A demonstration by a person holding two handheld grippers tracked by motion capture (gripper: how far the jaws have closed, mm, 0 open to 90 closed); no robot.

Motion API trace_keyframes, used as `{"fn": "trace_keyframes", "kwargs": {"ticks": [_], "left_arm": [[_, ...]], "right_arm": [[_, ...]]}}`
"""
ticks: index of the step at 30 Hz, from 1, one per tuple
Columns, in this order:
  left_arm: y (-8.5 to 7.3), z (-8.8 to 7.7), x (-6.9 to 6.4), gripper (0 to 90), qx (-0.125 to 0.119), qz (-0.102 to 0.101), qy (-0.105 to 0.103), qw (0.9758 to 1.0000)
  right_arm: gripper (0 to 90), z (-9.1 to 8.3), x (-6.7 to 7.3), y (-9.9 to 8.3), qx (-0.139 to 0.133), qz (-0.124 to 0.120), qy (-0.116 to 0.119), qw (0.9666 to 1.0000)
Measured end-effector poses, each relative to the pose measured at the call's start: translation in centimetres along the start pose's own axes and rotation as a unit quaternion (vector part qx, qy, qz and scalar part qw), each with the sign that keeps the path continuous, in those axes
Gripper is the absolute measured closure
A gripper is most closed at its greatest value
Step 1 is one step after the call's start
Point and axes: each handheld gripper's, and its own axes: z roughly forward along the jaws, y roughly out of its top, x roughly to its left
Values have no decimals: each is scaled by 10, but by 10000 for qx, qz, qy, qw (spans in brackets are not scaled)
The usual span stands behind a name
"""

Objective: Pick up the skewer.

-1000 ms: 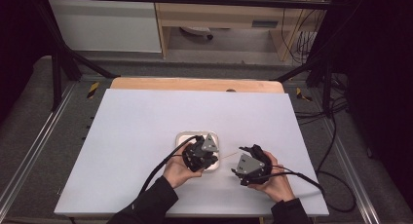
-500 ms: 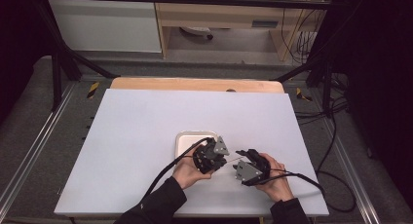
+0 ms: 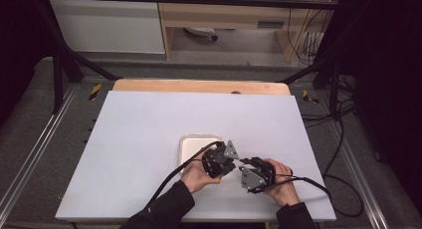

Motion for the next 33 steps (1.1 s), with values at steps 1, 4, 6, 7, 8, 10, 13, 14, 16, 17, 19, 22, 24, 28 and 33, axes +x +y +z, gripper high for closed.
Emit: {"fn": "trace_keyframes", "kwargs": {"ticks": [1,4,6,7,8,10,13,14,16,17,19,22,24,28,33], "left_arm": [[0,1,-1,888,4,8,-6,10000],[1,2,-1,888,20,29,-20,10000],[2,2,-1,888,14,30,-40,10000],[2,2,-1,888,19,29,-33,10000],[2,2,-1,888,32,32,-34,10000],[2,3,-1,888,42,18,-51,10000],[2,4,0,888,54,16,-71,10000],[2,4,0,888,64,18,-84,9999],[2,4,-1,888,79,24,-96,9999],[2,5,-1,888,78,25,-100,9999],[3,5,-1,888,82,33,-99,9999],[3,5,-1,888,74,31,-115,9999],[3,4,-1,888,75,31,-120,9999],[3,4,0,887,81,19,-156,9998],[2,2,2,853,159,62,-172,9997]], "right_arm": [[724,0,0,0,0,-14,10,10000],[748,1,0,0,9,-83,45,10000],[769,1,0,0,18,-134,70,9999],[780,1,0,0,14,-141,81,9999],[791,1,1,0,3,-176,95,9998],[813,0,1,0,3,-242,119,9996],[841,0,2,0,61,-281,174,9994],[847,1,2,0,63,-342,173,9992],[866,0,3,0,79,-344,202,9992],[870,0,3,0,69,-352,207,9991],[878,0,3,0,75,-428,201,9989],[886,0,5,0,73,-493,198,9986],[889,-1,5,0,83,-488,178,9986],[891,-1,5,0,85,-507,194,9985],[893,-1,5,4,180,-620,199,9977]]}}
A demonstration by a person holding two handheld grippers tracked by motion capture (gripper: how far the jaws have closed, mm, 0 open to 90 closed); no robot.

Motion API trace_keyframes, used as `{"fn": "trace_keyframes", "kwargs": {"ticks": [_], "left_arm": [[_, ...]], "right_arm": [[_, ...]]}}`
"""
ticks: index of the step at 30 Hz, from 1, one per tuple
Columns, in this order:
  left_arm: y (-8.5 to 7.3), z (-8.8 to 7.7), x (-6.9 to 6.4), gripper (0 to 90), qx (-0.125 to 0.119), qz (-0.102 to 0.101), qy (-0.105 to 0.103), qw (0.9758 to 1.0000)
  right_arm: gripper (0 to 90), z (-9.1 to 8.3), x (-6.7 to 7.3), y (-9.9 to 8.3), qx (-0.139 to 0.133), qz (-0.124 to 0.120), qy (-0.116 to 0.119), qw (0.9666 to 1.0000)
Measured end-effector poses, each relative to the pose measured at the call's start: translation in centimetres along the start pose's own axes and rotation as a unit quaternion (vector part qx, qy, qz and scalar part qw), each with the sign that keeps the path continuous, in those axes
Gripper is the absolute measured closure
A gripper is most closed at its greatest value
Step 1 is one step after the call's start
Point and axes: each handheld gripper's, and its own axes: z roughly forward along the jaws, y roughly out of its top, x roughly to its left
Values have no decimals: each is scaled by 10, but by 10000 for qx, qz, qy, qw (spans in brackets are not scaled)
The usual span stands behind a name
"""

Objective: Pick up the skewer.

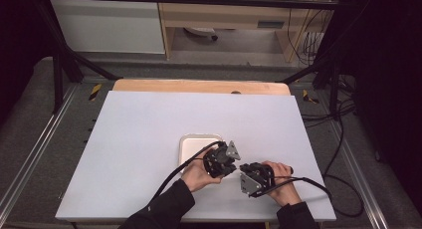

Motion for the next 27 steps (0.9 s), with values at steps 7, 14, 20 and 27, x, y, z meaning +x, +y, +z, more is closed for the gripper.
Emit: {"fn": "trace_keyframes", "kwargs": {"ticks": [7,14,20,27], "left_arm": [[-3,-8,7,650,326,-43,24,9995],[-5,-9,10,525,709,-50,-14,9975],[-5,-4,9,635,965,-121,-176,9951],[-4,5,5,814,1155,-2,-215,9931]], "right_arm": [[893,1,-1,-1,135,-96,15,9999],[893,1,-2,0,239,-203,34,9995],[892,2,-1,2,255,-205,75,9994],[893,3,0,3,246,-282,93,9993]]}}
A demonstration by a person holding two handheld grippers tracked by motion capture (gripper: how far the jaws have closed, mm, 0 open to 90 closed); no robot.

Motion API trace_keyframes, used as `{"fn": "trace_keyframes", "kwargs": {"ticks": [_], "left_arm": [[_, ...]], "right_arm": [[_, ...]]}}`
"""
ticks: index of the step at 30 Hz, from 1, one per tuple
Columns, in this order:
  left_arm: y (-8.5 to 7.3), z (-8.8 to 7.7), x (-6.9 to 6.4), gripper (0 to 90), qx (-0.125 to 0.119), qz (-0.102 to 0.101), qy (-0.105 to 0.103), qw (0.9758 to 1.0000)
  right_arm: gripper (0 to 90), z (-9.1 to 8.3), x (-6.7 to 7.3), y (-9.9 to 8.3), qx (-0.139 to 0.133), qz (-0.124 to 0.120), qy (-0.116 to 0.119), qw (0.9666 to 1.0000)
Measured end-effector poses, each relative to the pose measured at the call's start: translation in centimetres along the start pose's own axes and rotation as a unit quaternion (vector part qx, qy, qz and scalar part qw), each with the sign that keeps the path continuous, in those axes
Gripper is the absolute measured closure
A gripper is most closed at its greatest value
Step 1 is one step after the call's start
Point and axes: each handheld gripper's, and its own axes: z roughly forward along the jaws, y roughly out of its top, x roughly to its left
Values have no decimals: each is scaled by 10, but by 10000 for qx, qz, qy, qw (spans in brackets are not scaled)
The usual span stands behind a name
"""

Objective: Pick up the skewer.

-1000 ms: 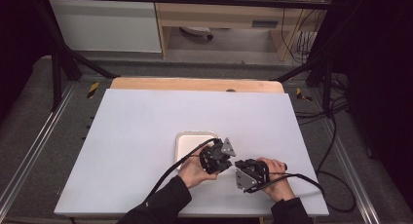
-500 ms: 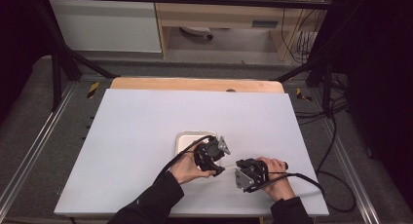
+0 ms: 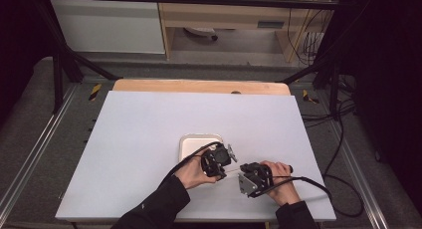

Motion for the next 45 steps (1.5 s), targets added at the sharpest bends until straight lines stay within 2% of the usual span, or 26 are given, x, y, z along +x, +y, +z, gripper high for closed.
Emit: {"fn": "trace_keyframes", "kwargs": {"ticks": [3,10,16,19,20,21,22,23,24,25,26,27,28,29,30,31,32,33,34,35,37,40,41,42,44,45], "left_arm": [[1,2,-1,866,30,28,13,10000],[2,5,-5,882,85,156,139,9997],[0,4,-7,886,-31,188,254,9995],[-1,3,-8,886,-112,184,287,9994],[-2,2,-8,886,-141,170,321,9992],[-3,1,-8,886,-173,163,338,9991],[-4,-1,-7,886,-165,194,354,9990],[-6,-2,-8,886,-255,146,389,9988],[-7,-4,-7,886,-272,144,404,9987],[-9,-5,-7,886,-323,128,416,9985],[-11,-7,-6,886,-354,107,438,9984],[-13,-9,-6,886,-388,101,467,9981],[-15,-10,-5,886,-410,79,484,9980],[-18,-12,-4,886,-420,84,516,9977],[-20,-13,-3,886,-440,71,526,9976],[-22,-14,-2,886,-451,53,538,9975],[-25,-15,-1,886,-488,10,547,9973],[-27,-16,1,886,-530,-37,547,9971],[-28,-17,2,886,-553,-49,544,9970],[-30,-18,2,886,-578,-67,557,9968],[-35,-20,3,886,-636,-98,572,9963],[-42,-23,5,886,-712,-167,599,9955],[-44,-24,5,885,-733,-188,601,9953],[-47,-25,6,885,-756,-203,602,9951],[-52,-27,7,885,-836,-292,613,9942],[-55,-29,8,885,-910,-351,616,9933]], "right_arm": [[893,0,1,0,11,-9,15,10000],[892,-1,1,0,5,-60,29,10000],[889,-3,1,0,8,11,-9,10000],[871,-5,0,0,-18,132,-50,9999],[804,-6,-2,-1,-74,318,-93,9994],[804,-6,-2,-1,-74,318,-93,9994],[774,-7,-3,-2,-113,529,-93,9985],[668,-10,-6,-5,-179,854,-101,9961],[668,-10,-6,-5,-179,854,-101,9961],[581,-11,-8,-8,-296,1390,-83,9898],[581,-11,-8,-8,-296,1390,-83,9898],[520,-14,-11,-13,-392,1884,-134,9812],[520,-14,-11,-13,-392,1884,-134,9812],[477,-16,-12,-16,-468,2108,-124,9763],[434,-17,-14,-20,-570,2446,-151,9678],[400,-18,-15,-22,-617,2611,-171,9632],[346,-19,-16,-25,-648,2827,-193,9568],[307,-20,-17,-30,-727,3289,-158,9414],[307,-20,-17,-30,-727,3289,-158,9414],[281,-20,-18,-33,-736,3403,-133,9373],[203,-18,-17,-38,-568,3859,-51,9208],[161,-15,-14,-45,-453,4230,-17,9050],[127,-13,-12,-49,-464,4402,30,8967],[127,-13,-12,-49,-464,4402,30,8967],[98,-11,-11,-52,-411,4563,111,8888],[78,-9,-9,-55,-379,4717,166,8808]]}}
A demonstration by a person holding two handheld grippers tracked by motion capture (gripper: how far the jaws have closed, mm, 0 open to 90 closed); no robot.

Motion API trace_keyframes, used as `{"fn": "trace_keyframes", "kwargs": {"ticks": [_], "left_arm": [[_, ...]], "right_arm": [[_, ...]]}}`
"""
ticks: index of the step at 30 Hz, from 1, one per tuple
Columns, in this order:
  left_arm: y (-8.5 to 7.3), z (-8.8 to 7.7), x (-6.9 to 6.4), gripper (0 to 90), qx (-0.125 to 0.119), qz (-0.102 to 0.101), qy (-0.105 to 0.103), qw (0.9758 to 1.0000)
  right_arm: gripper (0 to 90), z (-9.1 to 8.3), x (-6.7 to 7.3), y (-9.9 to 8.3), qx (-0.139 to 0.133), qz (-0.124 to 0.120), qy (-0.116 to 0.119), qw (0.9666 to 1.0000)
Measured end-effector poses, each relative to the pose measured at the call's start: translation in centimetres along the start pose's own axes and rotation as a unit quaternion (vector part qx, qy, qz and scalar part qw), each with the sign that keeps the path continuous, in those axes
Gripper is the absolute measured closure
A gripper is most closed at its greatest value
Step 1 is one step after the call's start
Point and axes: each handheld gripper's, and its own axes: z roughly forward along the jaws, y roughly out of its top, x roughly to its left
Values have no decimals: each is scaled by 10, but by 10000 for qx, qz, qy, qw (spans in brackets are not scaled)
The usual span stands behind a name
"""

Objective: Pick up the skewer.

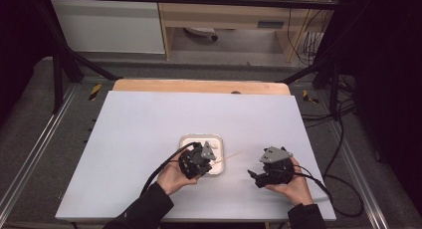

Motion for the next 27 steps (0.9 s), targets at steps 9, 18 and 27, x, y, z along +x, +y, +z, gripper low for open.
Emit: {"fn": "trace_keyframes", "kwargs": {"ticks": [9,18,27], "left_arm": [[-25,-16,9,885,-406,-384,198,9982],[-59,-31,17,885,-853,-834,307,9924],[-90,-45,21,885,-1232,-1171,445,9844]], "right_arm": [[22,7,-4,-9,-6,638,264,9976],[8,9,-3,-5,-124,970,432,9943],[6,9,2,10,-205,1099,461,9927]]}}
